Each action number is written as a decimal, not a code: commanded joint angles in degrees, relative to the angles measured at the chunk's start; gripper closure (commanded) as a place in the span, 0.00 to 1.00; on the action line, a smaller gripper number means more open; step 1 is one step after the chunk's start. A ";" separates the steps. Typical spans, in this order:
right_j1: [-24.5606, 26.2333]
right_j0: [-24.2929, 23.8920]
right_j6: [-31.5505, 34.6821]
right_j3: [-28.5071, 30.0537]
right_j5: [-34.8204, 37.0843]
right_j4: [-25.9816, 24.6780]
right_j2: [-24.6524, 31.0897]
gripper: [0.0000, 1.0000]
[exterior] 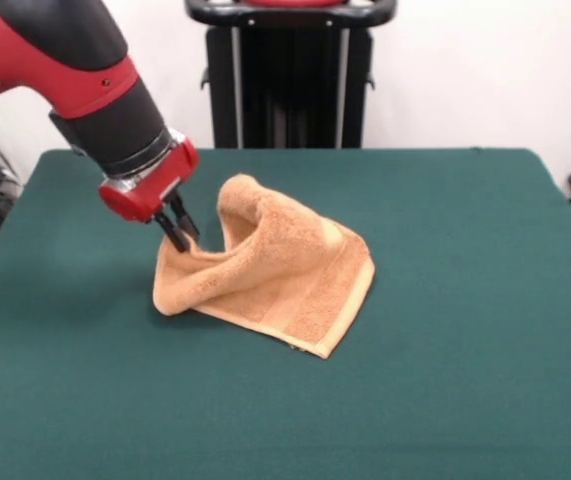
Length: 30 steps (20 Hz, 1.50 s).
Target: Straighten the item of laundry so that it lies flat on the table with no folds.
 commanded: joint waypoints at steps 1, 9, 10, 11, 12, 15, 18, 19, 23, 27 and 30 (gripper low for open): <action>-3.41 4.43 -1.00 -0.05 7.11 -5.19 -10.29 1.00; -10.52 5.47 0.07 4.16 9.14 -4.23 -13.81 1.00; -11.88 5.26 0.06 5.29 9.24 -3.88 -13.90 1.00; -13.23 5.05 0.04 6.42 9.33 -3.53 -13.99 1.00; -14.18 4.94 -0.17 7.12 9.48 -3.27 -14.14 1.00; -17.66 3.66 -1.78 9.92 9.82 -2.47 -14.14 1.00; -19.92 2.37 -3.74 11.66 10.38 -1.88 -13.85 1.00; -20.94 2.17 -4.23 12.14 10.82 -1.72 -13.82 1.00; -24.17 0.82 -6.28 13.70 12.41 -0.92 -12.98 1.00; -23.53 0.23 -6.21 13.73 11.29 -2.33 -12.65 1.00; -19.13 1.33 -4.07 11.77 8.43 -5.38 -14.05 1.00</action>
